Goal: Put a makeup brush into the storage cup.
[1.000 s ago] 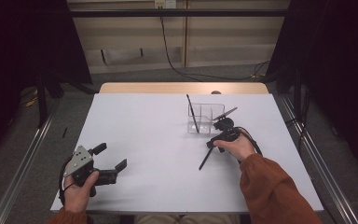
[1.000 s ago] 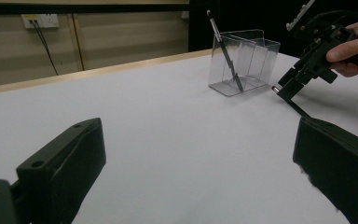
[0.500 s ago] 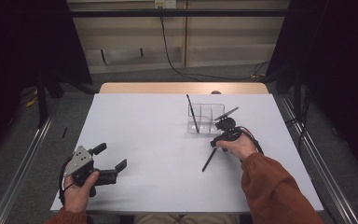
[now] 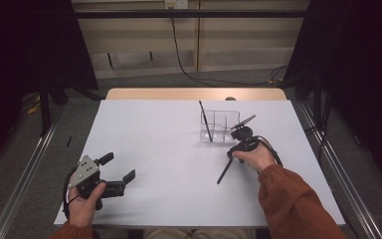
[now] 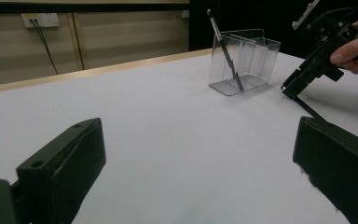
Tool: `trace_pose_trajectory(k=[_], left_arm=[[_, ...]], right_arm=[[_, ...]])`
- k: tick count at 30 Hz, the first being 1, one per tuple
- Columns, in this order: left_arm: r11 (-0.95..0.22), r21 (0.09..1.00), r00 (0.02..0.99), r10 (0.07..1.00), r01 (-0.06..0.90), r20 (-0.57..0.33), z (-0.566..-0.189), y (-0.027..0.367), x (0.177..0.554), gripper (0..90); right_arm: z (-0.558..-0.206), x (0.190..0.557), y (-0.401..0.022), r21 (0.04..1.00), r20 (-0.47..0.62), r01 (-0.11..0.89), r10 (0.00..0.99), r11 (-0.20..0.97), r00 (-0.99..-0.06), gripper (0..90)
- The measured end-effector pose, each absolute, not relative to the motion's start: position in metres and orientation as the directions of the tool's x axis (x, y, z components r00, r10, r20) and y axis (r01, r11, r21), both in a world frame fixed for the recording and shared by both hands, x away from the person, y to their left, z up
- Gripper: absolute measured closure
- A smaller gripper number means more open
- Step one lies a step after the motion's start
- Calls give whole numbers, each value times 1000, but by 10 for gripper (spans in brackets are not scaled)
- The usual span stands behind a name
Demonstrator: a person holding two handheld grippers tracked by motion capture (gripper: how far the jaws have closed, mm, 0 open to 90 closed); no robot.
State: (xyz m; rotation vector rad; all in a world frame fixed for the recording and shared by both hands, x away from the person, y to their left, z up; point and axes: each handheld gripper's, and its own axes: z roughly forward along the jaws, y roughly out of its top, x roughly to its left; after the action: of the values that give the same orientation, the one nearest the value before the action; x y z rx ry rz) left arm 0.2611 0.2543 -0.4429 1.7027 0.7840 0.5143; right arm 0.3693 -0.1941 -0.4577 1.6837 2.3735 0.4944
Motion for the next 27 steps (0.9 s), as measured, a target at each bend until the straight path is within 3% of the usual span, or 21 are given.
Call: trace_pose_trajectory(k=[14,27], left_arm=[[-140,961,682,729,237,-62,-443,254,261,24],[-141,961,682,728,239,-63,-443,254,261,24]], right_arm=[[-456,366,-196,348,54,893,945,285,-323,543],[-454,367,-199,318,44,893,936,317,-348,834]])
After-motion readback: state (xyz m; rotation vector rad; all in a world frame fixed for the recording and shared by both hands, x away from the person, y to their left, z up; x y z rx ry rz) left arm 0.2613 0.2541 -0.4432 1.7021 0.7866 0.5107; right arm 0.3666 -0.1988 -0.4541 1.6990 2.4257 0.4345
